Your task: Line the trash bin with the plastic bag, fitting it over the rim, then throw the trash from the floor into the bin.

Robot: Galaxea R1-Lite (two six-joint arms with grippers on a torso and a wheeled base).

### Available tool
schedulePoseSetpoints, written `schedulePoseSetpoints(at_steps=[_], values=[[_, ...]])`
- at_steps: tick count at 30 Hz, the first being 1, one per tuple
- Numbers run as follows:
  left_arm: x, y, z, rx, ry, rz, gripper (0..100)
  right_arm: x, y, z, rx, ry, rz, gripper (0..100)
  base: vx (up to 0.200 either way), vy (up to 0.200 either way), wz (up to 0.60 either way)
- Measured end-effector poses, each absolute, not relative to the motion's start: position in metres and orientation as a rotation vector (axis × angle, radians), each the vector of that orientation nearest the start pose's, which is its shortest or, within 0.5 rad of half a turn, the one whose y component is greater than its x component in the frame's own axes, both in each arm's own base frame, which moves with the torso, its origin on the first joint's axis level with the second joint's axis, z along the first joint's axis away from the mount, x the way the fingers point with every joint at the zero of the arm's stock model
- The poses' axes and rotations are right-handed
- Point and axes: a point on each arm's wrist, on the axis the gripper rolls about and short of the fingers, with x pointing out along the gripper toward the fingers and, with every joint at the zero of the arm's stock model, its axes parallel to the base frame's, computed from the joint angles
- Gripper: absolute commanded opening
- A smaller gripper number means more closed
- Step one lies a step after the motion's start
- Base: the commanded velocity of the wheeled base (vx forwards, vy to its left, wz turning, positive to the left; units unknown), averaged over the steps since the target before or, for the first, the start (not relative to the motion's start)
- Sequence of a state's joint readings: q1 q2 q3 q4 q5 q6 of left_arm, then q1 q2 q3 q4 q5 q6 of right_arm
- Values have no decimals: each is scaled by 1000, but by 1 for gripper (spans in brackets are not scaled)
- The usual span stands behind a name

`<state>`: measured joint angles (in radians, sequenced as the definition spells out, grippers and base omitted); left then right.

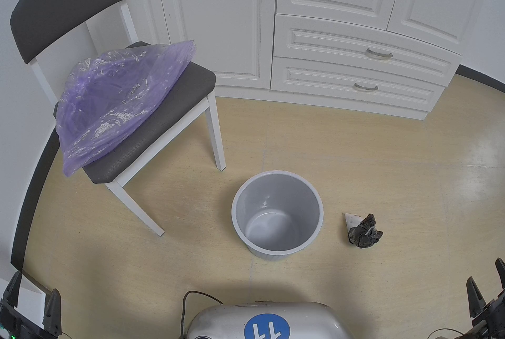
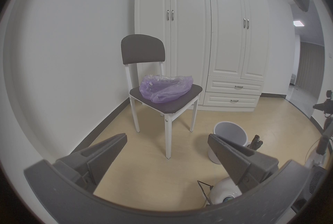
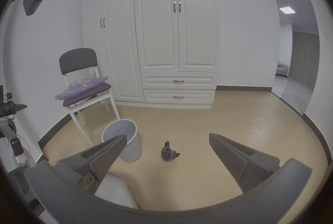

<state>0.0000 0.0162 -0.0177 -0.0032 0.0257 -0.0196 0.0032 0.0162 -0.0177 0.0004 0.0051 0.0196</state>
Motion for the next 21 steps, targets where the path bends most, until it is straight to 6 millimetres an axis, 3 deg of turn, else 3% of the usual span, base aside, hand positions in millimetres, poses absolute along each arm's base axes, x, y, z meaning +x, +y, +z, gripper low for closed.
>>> schedulePoseSetpoints(at_steps=[21], values=[[-23, 1, 81, -60, -8, 47, 100, -23, 0, 81, 20, -4, -7, 100, 0, 0, 0]])
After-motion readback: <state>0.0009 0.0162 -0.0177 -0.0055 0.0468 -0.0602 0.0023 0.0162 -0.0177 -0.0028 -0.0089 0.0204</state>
